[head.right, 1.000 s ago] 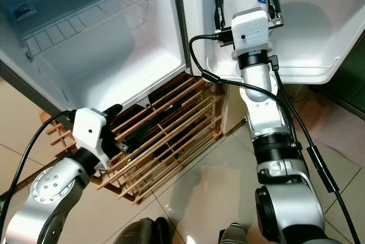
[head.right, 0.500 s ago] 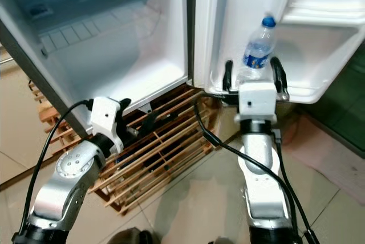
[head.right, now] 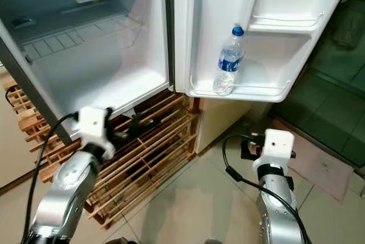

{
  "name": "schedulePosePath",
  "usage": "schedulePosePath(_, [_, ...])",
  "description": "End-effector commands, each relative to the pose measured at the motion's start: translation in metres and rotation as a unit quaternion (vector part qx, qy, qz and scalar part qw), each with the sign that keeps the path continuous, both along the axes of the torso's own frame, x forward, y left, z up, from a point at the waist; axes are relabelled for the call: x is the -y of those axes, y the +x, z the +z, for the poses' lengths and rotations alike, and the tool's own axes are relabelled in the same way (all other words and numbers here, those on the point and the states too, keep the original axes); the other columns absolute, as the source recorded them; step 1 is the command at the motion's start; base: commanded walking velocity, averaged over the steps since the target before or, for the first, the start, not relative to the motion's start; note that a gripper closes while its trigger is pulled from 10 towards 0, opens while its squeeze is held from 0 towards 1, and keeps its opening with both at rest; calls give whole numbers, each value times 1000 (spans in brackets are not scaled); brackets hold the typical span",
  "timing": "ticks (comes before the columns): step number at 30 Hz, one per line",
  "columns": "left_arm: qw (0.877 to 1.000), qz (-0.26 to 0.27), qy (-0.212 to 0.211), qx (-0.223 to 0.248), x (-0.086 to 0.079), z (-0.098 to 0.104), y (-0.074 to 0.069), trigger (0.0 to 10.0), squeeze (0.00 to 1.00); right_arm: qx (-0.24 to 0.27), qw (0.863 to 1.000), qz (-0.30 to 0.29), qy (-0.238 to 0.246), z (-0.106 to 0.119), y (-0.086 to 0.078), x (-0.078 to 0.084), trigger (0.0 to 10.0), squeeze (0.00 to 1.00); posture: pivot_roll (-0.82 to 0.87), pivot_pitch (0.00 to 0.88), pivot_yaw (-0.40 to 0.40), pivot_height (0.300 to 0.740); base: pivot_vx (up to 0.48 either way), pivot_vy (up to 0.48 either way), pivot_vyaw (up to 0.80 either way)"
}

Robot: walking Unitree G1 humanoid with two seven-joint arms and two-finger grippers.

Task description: Restocking fridge

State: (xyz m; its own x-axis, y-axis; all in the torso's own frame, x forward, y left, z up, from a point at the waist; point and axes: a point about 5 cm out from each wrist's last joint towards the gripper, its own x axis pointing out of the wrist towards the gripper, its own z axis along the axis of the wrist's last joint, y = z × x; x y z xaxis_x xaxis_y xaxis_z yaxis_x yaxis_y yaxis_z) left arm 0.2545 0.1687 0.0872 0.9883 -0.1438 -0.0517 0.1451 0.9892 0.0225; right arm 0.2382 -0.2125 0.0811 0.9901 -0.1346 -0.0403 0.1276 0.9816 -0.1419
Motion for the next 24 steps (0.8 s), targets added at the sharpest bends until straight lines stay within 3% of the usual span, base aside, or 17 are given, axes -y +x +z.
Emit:
schedulePosePath(1, [999,-1,20,45,-4,6,-5,10000,0,16,1000,11,-13,5,-1,-2,10000,0,29,0,-15,740,0,0,0])
schedulePosePath(2, [995,-39,47,76,1,8,-14,10000,0,22,1000,13,-17,5,-2,-1,10000,0,29,0,-18,740,0,0,0])
schedulePosePath(5, [995,-40,69,54,7,0,-18,10000,0,35,999,14,-18,7,-1,0,10000,0,19,0,-31,740,0,0,0])
schedulePosePath(8, [1000,2,18,19,9,-3,-12,10000,0,41,998,24,-28,8,1,1,10000,0,18,0,-38,740,0,0,0])
schedulePosePath(12, [997,-32,39,52,19,7,-7,10000,0,40,999,17,-29,8,4,4,10000,0,17,0,-42,740,0,0,0])
schedulePosePath(13, [996,-49,14,68,23,15,-5,10000,0,43,999,10,-27,9,10,6,10000,0,20,0,-27,740,0,-480,0])
schedulePosePath(16, [995,-63,13,80,22,18,-2,10000,0,37,999,4,-31,7,17,7,10000,0,22,0,-16,740,0,-480,792])
schedulePosePath(24, [992,-94,15,88,25,23,2,10000,0,41,999,9,-24,3,16,-2,10000,0,1,0,3,740,0,-480,788])
